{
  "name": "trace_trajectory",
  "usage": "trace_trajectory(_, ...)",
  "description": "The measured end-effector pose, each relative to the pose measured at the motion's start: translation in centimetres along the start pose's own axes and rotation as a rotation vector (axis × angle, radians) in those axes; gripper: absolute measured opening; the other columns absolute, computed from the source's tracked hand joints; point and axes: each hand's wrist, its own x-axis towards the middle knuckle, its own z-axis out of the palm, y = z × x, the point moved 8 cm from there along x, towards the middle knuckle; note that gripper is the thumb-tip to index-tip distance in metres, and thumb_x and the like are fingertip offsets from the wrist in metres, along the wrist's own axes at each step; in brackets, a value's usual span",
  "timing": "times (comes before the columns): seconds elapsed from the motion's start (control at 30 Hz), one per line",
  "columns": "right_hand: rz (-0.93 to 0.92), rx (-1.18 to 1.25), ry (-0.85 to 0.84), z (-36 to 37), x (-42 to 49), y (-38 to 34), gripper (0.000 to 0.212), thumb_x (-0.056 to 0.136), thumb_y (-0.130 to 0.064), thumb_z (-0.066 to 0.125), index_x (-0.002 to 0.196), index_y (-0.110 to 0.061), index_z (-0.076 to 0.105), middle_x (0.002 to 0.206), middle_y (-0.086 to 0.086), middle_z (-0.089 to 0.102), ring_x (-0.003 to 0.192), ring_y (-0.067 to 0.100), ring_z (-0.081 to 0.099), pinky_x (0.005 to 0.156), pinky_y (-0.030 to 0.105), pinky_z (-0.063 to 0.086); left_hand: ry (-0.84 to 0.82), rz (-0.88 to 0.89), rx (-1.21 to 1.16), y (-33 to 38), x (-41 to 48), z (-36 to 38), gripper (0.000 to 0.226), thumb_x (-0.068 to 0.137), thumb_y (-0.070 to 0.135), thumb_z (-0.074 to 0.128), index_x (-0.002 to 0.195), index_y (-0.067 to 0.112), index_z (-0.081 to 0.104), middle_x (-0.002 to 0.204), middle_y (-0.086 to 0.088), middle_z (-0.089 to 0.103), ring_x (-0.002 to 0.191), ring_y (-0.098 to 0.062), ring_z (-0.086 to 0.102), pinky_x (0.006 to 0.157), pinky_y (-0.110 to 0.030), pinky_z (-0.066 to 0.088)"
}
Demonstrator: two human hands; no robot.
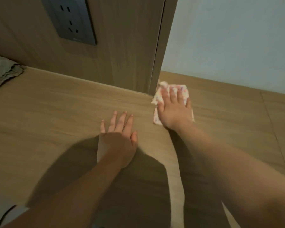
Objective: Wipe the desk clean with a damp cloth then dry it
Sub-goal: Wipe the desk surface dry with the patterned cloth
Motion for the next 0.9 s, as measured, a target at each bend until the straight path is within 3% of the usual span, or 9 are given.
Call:
trace_trajectory(0.07,0.016,0.001,0.003,0.3,-0.4,0.1,0.055,0.098,-0.042,0.007,0.149,-0.027,-0.005,0.157,-0.001,-0.011,0.142,0.022,-0.019,0.113,0.048,-0.009,-0.012,0.008,-0.003,0.0,0.1,-0.1,0.061,0.091,0.044,0.005,0.149,0.024,0.013,0.157,0.005,0.010,0.144,-0.019,0.001,0.114,-0.046,0.007)
trace_trajectory(0.2,-0.179,-0.109,0.069,1.2,-7.5,-1.5,0.065,0.086,-0.048,-0.009,0.148,-0.027,-0.006,0.156,-0.004,-0.012,0.141,0.018,-0.019,0.113,0.042,-0.012,-0.001,0.015,-0.004,0.1,0.1,-0.3,0.058,0.091,0.039,0.019,0.140,0.017,0.040,0.146,-0.004,0.038,0.139,-0.027,0.027,0.108,-0.053,0.027)
trace_trajectory(0.47,0.086,-0.012,0.058,-1.3,7.0,1.8,0.055,0.099,-0.039,0.008,0.150,-0.021,-0.001,0.157,0.004,-0.006,0.143,0.025,-0.013,0.114,0.047,-0.008,0.019,0.020,0.024,0.0,0.1,-0.2,0.060,0.090,0.042,0.016,0.142,0.018,0.035,0.148,-0.003,0.035,0.140,-0.027,0.022,0.112,-0.052,0.018)
trace_trajectory(0.7,-0.086,-0.050,0.026,-2.0,6.9,1.7,0.054,0.100,-0.040,0.009,0.150,-0.024,-0.002,0.157,0.000,-0.005,0.143,0.022,-0.011,0.113,0.046,-0.006,0.013,0.022,0.011,0.0,0.1,-0.1,0.061,0.090,0.044,0.014,0.145,0.020,0.029,0.152,-0.003,0.028,0.142,-0.024,0.016,0.113,-0.050,0.016)
trace_trajectory(0.8,0.102,-0.014,0.041,-2.7,6.2,7.1,0.056,0.098,-0.042,0.009,0.150,-0.024,0.000,0.158,0.000,-0.002,0.144,0.022,-0.009,0.114,0.045,-0.006,0.002,0.015,0.020,-0.1,0.0,0.0,0.065,0.089,0.046,0.008,0.147,0.022,0.022,0.154,-0.001,0.022,0.143,-0.023,0.010,0.114,-0.048,0.012)
trace_trajectory(0.9,0.414,0.056,0.069,-3.0,3.7,14.1,0.060,0.097,-0.043,0.012,0.150,-0.019,0.002,0.158,0.004,-0.002,0.143,0.026,-0.011,0.114,0.048,-0.005,0.013,0.010,0.017,0.0,0.1,-0.1,0.063,0.089,0.045,0.012,0.145,0.020,0.028,0.152,-0.003,0.027,0.142,-0.024,0.015,0.113,-0.050,0.016)
